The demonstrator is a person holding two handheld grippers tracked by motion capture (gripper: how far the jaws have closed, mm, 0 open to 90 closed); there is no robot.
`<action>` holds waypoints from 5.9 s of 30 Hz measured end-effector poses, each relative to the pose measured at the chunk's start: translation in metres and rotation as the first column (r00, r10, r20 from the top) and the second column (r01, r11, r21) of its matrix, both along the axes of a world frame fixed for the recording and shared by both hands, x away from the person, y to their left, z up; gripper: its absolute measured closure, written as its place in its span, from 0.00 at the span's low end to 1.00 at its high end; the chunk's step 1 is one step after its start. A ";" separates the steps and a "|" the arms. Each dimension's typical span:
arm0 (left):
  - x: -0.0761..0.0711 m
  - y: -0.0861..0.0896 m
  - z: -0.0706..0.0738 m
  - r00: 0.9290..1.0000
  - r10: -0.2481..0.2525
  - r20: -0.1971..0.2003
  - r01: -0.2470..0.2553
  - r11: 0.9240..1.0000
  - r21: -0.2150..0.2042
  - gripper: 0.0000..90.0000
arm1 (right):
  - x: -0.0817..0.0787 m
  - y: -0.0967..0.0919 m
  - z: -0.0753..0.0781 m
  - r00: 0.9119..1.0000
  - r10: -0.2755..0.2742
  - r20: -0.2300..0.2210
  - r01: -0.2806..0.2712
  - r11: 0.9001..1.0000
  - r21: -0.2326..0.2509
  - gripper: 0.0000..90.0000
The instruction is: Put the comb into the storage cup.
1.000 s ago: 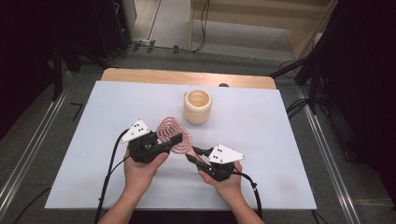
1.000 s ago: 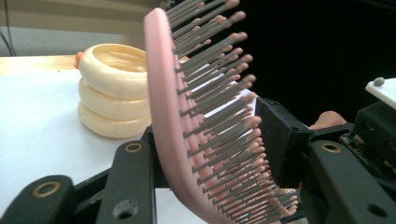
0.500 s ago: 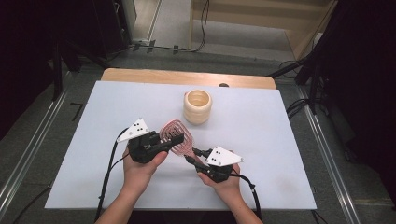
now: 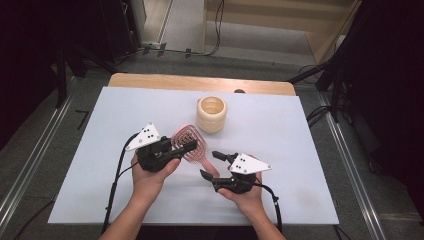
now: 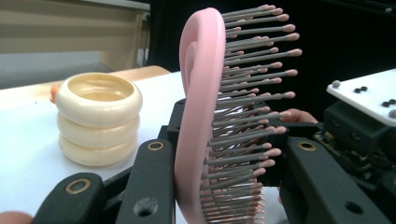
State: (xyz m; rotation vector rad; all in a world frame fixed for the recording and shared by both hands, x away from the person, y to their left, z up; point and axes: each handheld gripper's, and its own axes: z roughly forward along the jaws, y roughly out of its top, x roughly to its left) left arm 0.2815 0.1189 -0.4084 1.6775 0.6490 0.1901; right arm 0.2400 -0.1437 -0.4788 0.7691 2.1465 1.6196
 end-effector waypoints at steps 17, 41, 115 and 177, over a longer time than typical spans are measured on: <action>0.007 0.007 0.005 1.000 0.018 0.002 -0.018 1.000 -0.013 0.73 | -0.009 -0.055 -0.001 0.993 -0.117 -0.011 0.118 0.991 0.066 0.00; 0.016 0.010 0.008 1.000 0.022 -0.015 -0.022 1.000 -0.013 0.73 | -0.029 -0.114 -0.009 0.971 -0.239 0.008 0.238 0.970 0.054 0.00; 0.071 -0.001 0.042 0.998 0.062 -0.009 -0.062 0.997 -0.043 0.73 | -0.039 -0.162 -0.026 0.952 -0.302 -0.045 0.304 0.950 0.072 0.00; 0.124 -0.005 0.067 0.991 0.136 0.002 -0.135 0.989 -0.066 0.74 | -0.036 -0.161 -0.030 0.955 -0.294 -0.053 0.297 0.953 0.066 0.00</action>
